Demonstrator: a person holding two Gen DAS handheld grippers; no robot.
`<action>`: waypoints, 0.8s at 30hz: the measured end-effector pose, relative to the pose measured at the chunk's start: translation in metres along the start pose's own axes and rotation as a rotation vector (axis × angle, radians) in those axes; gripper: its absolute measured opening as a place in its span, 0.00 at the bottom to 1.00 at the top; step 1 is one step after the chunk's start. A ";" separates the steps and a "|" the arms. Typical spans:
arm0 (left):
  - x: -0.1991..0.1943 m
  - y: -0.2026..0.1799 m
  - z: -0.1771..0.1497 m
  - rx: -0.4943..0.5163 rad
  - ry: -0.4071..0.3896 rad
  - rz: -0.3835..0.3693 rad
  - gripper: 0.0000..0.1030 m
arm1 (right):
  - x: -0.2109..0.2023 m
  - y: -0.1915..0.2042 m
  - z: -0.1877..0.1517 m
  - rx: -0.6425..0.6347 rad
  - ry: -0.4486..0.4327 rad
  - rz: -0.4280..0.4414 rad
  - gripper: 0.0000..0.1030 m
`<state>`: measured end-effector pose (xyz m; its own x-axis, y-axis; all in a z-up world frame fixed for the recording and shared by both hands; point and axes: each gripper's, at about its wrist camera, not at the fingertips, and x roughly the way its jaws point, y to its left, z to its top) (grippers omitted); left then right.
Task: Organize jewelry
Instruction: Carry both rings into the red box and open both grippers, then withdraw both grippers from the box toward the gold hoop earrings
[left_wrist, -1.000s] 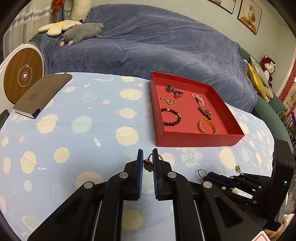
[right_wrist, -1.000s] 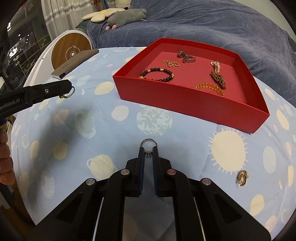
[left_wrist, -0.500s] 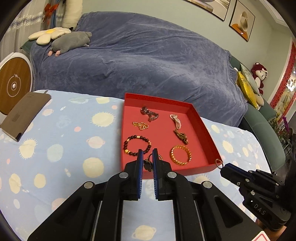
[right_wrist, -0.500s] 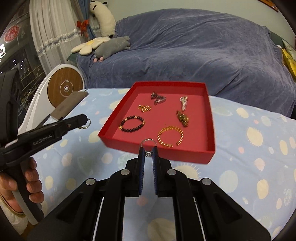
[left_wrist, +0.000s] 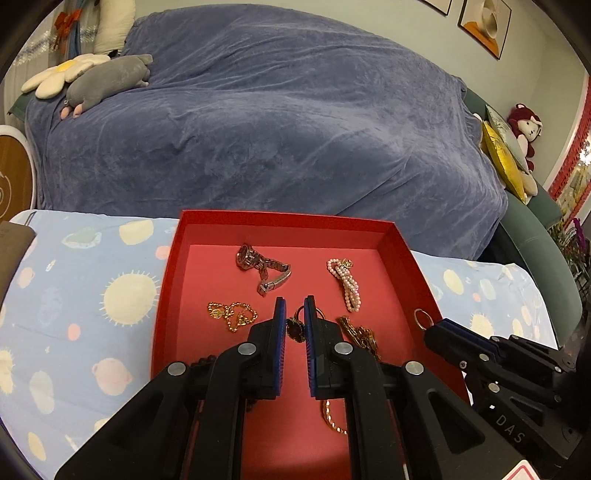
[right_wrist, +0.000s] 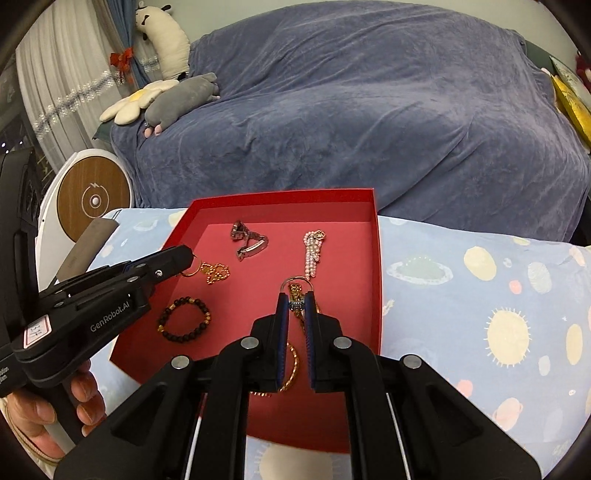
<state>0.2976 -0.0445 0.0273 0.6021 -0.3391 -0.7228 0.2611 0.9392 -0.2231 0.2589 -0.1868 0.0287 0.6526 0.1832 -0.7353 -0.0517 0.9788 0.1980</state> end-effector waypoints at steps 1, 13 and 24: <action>0.006 0.001 0.002 -0.003 0.010 0.002 0.07 | 0.007 -0.001 0.001 0.006 0.006 -0.004 0.08; 0.043 0.005 0.002 -0.013 0.079 0.032 0.12 | 0.034 -0.015 0.008 0.027 0.023 -0.050 0.15; -0.043 -0.008 -0.019 0.023 -0.012 0.065 0.47 | -0.066 -0.015 -0.032 0.021 -0.009 -0.001 0.20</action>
<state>0.2558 -0.0361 0.0477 0.6274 -0.2780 -0.7274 0.2380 0.9579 -0.1608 0.1919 -0.2102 0.0536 0.6595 0.1814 -0.7295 -0.0354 0.9769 0.2110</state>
